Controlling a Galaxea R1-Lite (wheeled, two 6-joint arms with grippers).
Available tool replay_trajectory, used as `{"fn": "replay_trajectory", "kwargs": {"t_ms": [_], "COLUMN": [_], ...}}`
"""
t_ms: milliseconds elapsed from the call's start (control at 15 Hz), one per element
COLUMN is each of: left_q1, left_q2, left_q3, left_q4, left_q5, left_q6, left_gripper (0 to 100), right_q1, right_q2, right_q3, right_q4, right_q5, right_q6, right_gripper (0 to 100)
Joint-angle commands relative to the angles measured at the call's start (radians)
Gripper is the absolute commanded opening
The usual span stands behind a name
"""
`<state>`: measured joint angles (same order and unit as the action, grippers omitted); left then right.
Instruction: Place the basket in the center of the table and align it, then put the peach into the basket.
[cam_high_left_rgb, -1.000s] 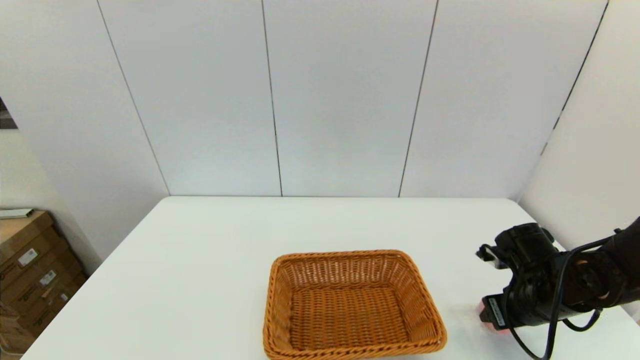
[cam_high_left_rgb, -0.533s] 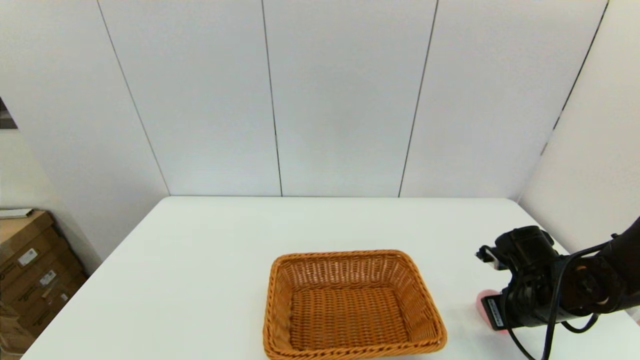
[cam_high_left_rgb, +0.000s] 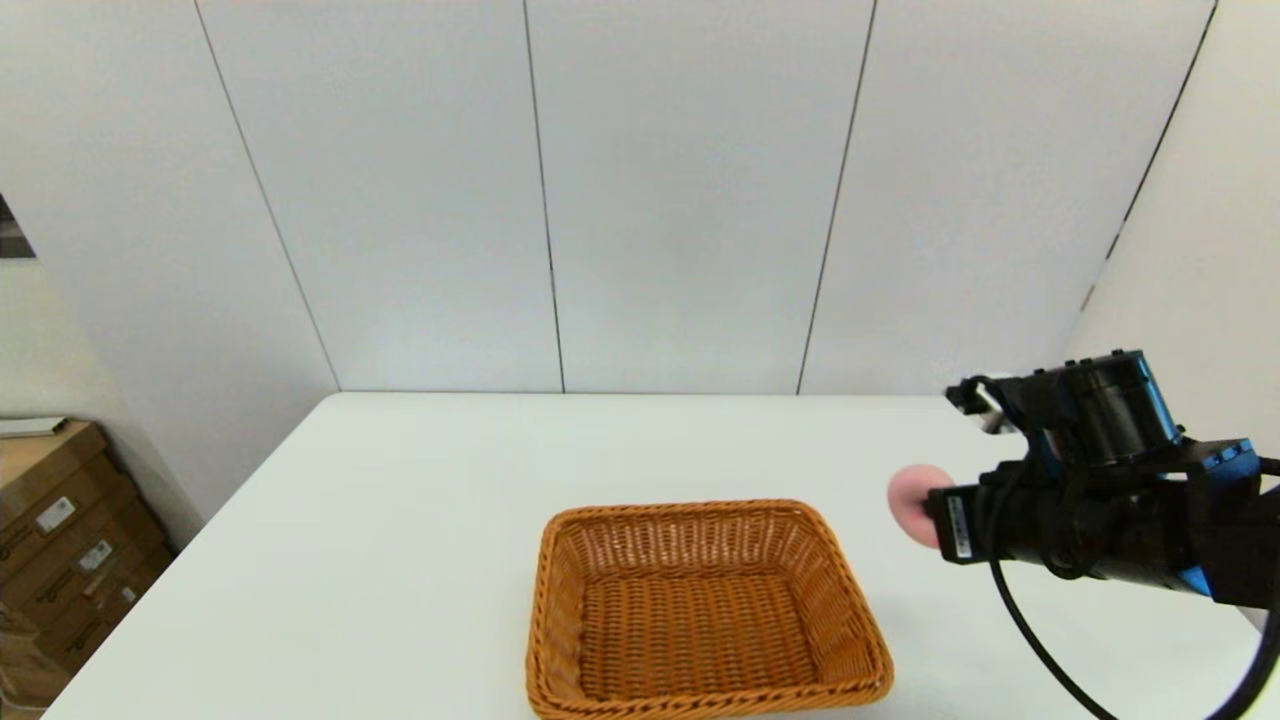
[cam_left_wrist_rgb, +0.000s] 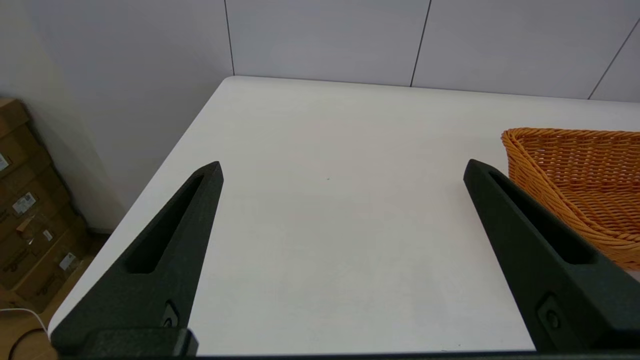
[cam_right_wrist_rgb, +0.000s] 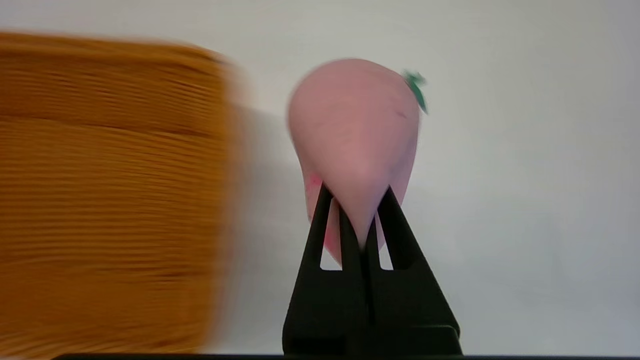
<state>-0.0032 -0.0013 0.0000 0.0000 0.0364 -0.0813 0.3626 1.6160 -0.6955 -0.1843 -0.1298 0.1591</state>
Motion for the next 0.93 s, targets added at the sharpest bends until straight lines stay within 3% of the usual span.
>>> {"fn": "replay_trajectory", "kwargs": {"t_ms": [67,200,267,333,667,933], "left_q1": [0.0,0.0,0.0,0.0,0.0,0.0], "left_q2": [0.0,0.0,0.0,0.0,0.0,0.0], "left_q3": [0.0,0.0,0.0,0.0,0.0,0.0], "left_q4": [0.0,0.0,0.0,0.0,0.0,0.0], "left_q5": [0.0,0.0,0.0,0.0,0.0,0.0], "left_q6": [-0.002,0.0,-0.002,-0.002,-0.002,-0.002], "left_gripper": [100,100,100,100,100,100], "right_q1": [0.299,0.381,0.418,0.438,0.431,0.279], "right_q2": [-0.05,0.009,0.039,0.058,0.065,0.022], "right_q3": [-0.122,-0.116,-0.11,-0.108,-0.114,-0.133], "right_q4": [0.008,0.011,0.011,0.011,-0.006,-0.014], "right_q5": [-0.031,-0.036,-0.07,-0.105,-0.122,-0.143], "right_q6": [0.045,0.048,0.049,0.048,0.053,0.049], "right_gripper": [0,0,0,100,100,100]}}
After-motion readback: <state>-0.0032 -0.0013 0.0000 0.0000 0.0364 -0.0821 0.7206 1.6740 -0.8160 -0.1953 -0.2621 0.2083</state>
